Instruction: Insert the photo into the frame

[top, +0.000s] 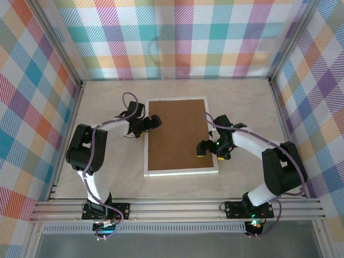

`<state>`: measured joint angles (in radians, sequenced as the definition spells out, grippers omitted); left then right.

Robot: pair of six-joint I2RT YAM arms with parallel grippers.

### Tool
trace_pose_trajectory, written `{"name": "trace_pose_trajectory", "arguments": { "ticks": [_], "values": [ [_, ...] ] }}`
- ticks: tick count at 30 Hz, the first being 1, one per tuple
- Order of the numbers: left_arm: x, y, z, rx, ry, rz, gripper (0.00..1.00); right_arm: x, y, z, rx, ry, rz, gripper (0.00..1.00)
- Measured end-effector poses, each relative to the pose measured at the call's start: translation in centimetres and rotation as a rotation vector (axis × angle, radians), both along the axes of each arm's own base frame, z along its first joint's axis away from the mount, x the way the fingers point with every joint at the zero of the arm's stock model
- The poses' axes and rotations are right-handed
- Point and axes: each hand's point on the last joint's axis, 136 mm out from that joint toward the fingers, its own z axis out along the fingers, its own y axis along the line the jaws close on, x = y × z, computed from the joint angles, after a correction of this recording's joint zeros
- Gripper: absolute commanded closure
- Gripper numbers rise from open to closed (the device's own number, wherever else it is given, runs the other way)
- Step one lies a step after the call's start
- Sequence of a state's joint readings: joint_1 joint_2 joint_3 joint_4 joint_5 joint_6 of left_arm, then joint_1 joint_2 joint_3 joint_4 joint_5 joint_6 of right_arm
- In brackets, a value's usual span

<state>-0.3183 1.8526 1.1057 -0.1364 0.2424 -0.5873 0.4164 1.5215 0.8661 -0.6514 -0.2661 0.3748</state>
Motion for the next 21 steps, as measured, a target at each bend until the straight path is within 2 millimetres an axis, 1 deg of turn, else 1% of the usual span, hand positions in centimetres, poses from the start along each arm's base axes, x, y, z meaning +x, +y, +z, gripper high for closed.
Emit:
{"name": "trace_pose_trajectory", "arguments": {
  "ticks": [2, 4, 6, 8, 10, 13, 15, 16, 18, 19, 21],
  "values": [
    [0.8, -0.3, 0.1, 0.003, 0.011, -0.001, 0.03, -1.1, 0.7, 0.0, 0.001, 0.014, 0.006, 0.01],
    [2.0, -0.7, 0.3, 0.003, 0.003, -0.009, 0.03, -2.2, 1.7, 0.1, 0.009, 0.033, 0.015, 0.01],
    [4.5, -1.8, 1.0, -0.006, -0.053, -0.029, 0.03, -3.0, 2.8, 0.3, 0.031, 0.048, 0.031, 0.0],
    [6.6, -2.9, 1.9, -0.019, -0.105, -0.052, 0.03, -3.3, 3.4, 0.5, 0.042, 0.043, 0.043, 0.01],
    [8.2, -4.1, 3.3, -0.03, -0.154, -0.078, 0.03, -2.8, 3.4, 1.1, 0.027, 0.017, 0.044, 0.01],
    [10.2, -4.8, 5.6, -0.038, -0.225, -0.09, 0.02, -0.3, 2.9, 2.7, 0.009, -0.052, 0.018, 0.01],
    [11.1, -4.5, 6.7, -0.037, -0.253, -0.078, 0.02, 2.2, 2.4, 4.3, 0.007, -0.12, -0.009, 0.01],
    [11.4, -4.0, 7.0, -0.032, -0.259, -0.066, 0.02, 3.3, 2.2, 4.9, 0.004, -0.147, -0.018, 0.01],
    [11.6, -2.2, 6.7, -0.002, -0.247, -0.028, 0.01, 6.2, 1.5, 6.1, -0.013, -0.21, -0.04, 0.01],
    [11.4, -1.2, 6.5, 0.019, -0.235, -0.011, 0.01, 7.5, 1.2, 6.5, -0.02, -0.23, -0.05, 0.01],
    [9.8, 0.7, 6.0, 0.072, -0.191, 0.015, 0.0, 10.8, 0.3, 7.0, -0.04, -0.271, -0.077, 0.01]
  ]
}}
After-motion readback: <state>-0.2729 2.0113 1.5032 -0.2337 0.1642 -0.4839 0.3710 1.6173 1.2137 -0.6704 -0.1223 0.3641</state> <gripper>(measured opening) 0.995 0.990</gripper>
